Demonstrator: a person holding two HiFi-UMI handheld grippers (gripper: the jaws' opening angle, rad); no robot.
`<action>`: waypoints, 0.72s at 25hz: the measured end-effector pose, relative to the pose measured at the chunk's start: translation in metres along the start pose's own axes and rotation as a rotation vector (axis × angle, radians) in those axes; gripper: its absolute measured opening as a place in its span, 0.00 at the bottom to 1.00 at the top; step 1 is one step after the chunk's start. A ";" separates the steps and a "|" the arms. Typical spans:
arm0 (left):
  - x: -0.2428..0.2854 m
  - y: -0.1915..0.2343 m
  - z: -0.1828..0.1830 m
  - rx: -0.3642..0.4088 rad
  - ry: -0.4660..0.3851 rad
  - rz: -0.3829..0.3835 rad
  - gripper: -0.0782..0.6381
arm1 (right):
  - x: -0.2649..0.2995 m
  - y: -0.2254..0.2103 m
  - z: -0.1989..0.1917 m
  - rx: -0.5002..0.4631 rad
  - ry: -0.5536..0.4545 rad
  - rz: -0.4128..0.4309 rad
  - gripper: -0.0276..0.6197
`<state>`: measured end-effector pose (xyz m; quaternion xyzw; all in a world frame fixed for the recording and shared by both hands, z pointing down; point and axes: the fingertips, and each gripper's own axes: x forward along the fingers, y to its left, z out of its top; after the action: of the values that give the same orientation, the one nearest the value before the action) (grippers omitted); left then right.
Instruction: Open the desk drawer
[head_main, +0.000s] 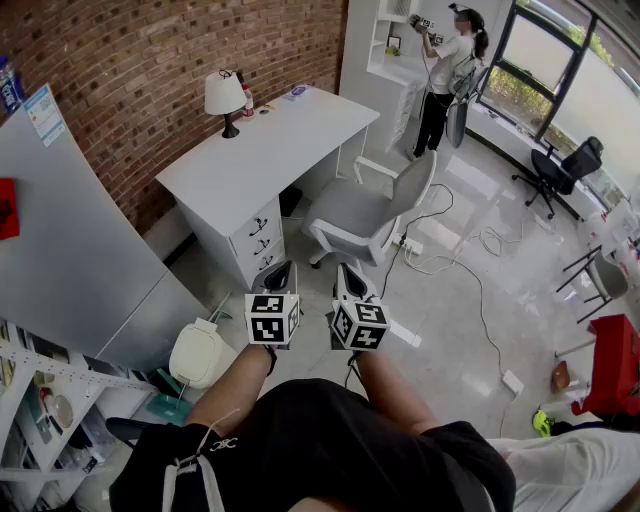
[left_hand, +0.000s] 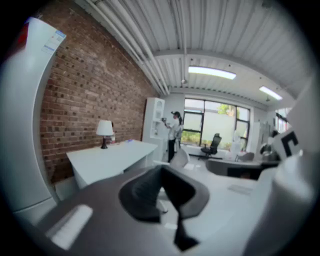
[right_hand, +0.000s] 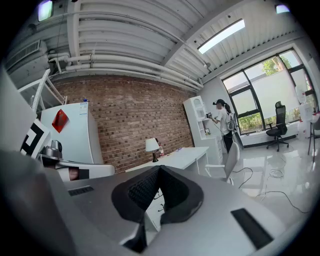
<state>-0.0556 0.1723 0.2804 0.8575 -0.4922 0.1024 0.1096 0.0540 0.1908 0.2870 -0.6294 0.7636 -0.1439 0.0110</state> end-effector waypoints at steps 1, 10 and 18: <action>0.001 0.000 0.001 0.000 -0.001 0.001 0.11 | 0.001 -0.002 0.001 -0.002 -0.001 -0.002 0.04; 0.003 -0.016 -0.008 -0.002 0.018 0.009 0.11 | -0.005 -0.016 -0.005 0.009 0.014 0.001 0.04; 0.015 -0.024 -0.019 -0.012 0.054 0.016 0.11 | 0.001 -0.033 -0.010 0.034 0.020 -0.011 0.04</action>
<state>-0.0289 0.1769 0.3005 0.8498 -0.4965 0.1234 0.1271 0.0834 0.1864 0.3048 -0.6317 0.7578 -0.1630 0.0134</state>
